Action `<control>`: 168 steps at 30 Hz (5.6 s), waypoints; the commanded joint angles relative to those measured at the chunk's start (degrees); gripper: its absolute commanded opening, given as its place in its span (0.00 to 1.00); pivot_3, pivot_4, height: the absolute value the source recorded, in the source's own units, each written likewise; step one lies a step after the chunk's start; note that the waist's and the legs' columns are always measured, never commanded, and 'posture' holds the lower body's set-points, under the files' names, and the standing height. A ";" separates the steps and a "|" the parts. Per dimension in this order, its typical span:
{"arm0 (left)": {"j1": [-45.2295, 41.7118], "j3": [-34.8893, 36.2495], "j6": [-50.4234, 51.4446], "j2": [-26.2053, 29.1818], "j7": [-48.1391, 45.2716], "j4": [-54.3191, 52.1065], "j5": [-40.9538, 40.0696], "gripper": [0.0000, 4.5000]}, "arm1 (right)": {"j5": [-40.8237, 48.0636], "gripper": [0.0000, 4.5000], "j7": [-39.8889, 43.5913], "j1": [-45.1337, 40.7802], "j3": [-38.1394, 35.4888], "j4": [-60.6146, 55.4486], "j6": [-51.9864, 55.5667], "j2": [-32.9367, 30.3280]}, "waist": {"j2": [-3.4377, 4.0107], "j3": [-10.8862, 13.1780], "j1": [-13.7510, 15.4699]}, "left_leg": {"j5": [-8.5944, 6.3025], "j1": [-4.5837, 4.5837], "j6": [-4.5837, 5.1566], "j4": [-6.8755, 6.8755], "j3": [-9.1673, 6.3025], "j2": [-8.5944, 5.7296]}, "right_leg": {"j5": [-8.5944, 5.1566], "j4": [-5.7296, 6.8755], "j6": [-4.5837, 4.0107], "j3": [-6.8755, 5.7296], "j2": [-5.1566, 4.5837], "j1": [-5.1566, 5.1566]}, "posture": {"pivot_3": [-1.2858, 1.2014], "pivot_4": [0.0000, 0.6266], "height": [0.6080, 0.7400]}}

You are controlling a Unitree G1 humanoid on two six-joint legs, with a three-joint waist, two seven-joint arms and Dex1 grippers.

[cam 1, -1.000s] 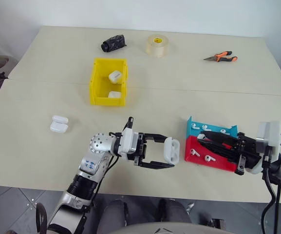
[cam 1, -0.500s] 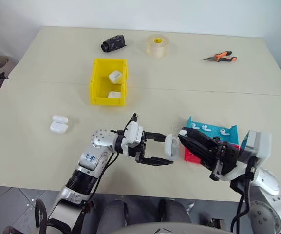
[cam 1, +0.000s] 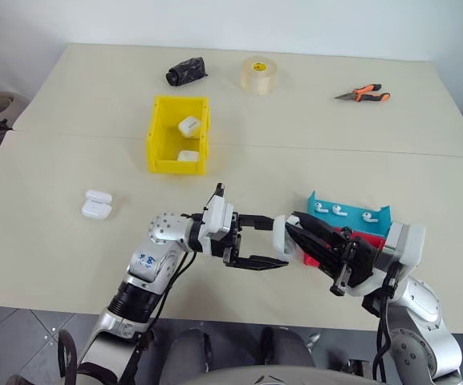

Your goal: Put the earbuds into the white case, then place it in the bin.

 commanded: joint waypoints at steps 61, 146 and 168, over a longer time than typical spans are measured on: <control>2.00 1.84 -8.20 0.08 3.09 1.86 4.51 0.60 | -5.46 0.99 17.49 2.26 -28.22 32.59 -8.53 -29.29 | 0.19 -0.06 -0.17 | 0.00 0.27 0.00 -0.11 0.38 0.05 | 0.00 -0.05 0.00 0.27 0.00 0.01 | 0.52 0.24 1.00; 3.36 0.46 -7.92 -0.19 7.68 -2.18 5.00 0.60 | -51.02 0.32 36.19 -57.45 26.98 61.19 11.66 -35.81 | 0.25 -0.05 -1.57 | 0.00 -0.04 0.00 0.06 0.16 0.08 | 0.00 0.00 0.00 -0.03 -0.02 -0.07 | 0.52 0.24 1.00; 3.52 0.58 -7.84 0.27 7.51 -2.41 4.79 0.60 | -46.41 0.14 35.52 -55.97 21.73 56.90 15.21 -36.31 | 0.24 -0.05 -1.51 | 0.00 -0.05 0.00 0.07 0.16 0.08 | 0.00 0.00 0.00 -0.03 -0.02 -0.06 | 0.52 0.24 1.00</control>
